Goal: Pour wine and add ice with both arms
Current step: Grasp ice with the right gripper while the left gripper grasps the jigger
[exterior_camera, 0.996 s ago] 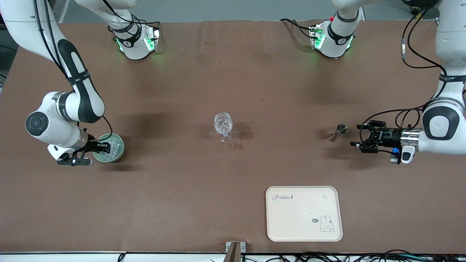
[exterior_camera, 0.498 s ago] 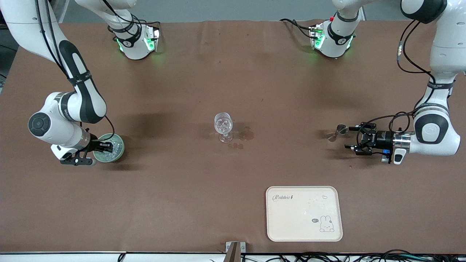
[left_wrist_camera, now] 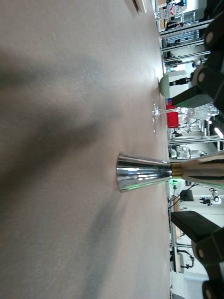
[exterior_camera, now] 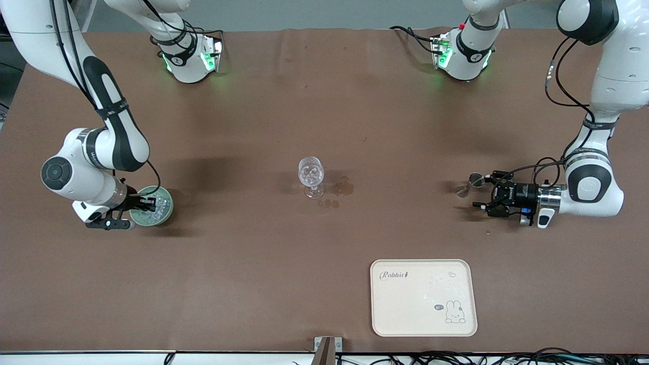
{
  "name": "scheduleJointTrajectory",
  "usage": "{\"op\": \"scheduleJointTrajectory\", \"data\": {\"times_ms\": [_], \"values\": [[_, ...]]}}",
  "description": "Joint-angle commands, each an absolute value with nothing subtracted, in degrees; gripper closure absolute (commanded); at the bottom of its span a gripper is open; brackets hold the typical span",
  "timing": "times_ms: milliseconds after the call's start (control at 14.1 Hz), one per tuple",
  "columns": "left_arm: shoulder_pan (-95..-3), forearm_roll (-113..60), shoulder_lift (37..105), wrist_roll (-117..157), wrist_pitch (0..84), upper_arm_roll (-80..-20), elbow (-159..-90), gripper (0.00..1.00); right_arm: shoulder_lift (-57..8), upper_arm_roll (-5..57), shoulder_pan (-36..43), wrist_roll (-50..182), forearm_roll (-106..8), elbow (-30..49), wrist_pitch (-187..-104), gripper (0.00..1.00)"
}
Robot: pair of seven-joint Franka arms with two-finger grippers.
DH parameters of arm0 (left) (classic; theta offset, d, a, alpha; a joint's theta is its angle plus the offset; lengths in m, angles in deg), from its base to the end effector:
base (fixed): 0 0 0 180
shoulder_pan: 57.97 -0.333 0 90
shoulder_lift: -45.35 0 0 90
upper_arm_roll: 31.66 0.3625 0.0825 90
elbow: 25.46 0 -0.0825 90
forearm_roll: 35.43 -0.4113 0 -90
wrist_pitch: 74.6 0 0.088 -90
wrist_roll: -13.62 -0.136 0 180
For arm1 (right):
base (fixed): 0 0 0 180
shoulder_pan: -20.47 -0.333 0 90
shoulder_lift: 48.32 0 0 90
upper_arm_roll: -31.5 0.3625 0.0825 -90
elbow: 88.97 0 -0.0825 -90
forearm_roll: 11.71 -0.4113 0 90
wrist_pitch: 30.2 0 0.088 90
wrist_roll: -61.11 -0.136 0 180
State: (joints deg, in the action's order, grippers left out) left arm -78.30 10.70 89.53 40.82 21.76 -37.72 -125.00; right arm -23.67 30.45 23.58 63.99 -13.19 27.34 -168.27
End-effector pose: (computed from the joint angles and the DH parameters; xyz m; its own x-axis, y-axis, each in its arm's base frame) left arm 0.6183 0.0670 0.1276 0.2138 0.3972 -0.8925 0.9409 -0.3294 0.0788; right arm 0.6288 -0.0449 0.2203 0.9979 -0.0402 -0.0499 -0.0408 -0.9991 -0.0111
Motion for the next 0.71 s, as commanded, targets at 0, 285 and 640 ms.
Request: {"op": "scheduleJointTrajectory", "data": {"times_ms": [0, 285, 640], "values": [[-78.3, 11.7, 89.7, 41.7, 20.0, -38.0, -124.9, 0.10, -24.1, 30.6, 23.4, 63.9, -14.2, 28.7, -168.7, 0.89], [-78.3, 11.7, 90.9, 41.3, 19.7, -38.2, -124.9, 0.15, -28.4, 30.6, 23.3, 63.8, -14.2, 27.8, -164.3, 0.95], [-78.3, 11.8, 91.3, 41.0, 19.4, -38.3, -124.9, 0.36, -38.0, 30.5, 22.4, 64.3, -13.5, 19.0, -148.6, 0.94]]}}
